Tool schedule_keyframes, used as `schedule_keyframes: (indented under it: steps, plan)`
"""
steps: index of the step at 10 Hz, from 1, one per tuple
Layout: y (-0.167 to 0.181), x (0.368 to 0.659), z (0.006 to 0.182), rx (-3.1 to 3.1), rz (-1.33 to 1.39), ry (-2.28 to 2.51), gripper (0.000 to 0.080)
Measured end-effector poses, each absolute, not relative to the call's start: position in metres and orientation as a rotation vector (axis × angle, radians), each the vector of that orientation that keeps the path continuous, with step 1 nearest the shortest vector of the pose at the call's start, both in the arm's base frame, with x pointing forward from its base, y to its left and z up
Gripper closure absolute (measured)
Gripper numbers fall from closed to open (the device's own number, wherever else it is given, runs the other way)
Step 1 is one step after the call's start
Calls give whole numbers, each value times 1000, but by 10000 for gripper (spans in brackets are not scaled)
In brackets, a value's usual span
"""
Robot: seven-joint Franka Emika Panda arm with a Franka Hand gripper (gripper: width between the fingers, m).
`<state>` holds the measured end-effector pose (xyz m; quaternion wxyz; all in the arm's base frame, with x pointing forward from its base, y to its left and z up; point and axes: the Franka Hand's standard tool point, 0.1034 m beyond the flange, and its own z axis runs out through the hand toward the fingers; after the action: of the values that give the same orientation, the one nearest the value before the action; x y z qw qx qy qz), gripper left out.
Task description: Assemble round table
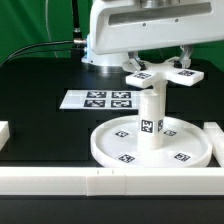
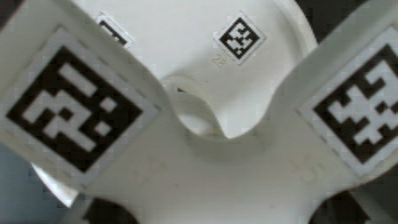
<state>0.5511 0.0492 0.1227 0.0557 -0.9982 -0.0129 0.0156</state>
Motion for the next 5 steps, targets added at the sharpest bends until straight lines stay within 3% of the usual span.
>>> schedule_keyframes:
  steps: [5]
  plan:
    - [42, 553, 123, -3029, 25, -73, 351]
